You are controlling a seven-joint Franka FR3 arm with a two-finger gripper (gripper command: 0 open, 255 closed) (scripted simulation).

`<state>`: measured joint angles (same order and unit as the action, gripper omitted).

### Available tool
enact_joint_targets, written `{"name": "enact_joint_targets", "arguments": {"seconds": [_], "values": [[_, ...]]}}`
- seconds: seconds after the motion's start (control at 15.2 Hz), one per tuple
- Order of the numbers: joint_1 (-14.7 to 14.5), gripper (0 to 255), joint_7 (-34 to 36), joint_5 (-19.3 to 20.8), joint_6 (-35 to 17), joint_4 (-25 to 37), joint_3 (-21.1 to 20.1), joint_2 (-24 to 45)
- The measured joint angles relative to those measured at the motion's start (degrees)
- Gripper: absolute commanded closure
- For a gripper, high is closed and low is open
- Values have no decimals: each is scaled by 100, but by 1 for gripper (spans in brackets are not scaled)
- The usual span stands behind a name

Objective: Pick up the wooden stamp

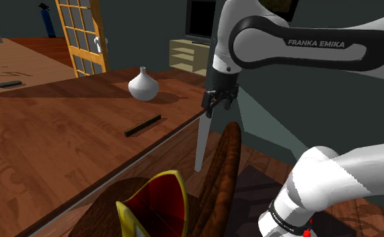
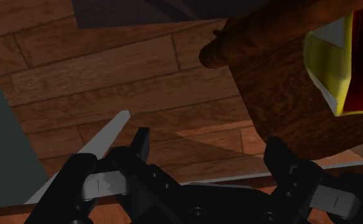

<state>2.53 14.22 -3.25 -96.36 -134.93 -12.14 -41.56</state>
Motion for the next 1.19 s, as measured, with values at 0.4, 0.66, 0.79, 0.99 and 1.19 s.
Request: {"name": "enact_joint_targets", "arguments": {"seconds": [0.4,0.66,0.79,0.99,1.19], "values": [[385,0,1971,-310,-612,416,-928,1029],[700,0,3306,-248,-930,958,-1493,1902],[854,0,3976,-133,-1052,1256,-1728,2356],[1043,0,5048,184,-1196,1825,-2065,3161],[1117,0,6097,578,-1312,2337,-2260,3928]]}}
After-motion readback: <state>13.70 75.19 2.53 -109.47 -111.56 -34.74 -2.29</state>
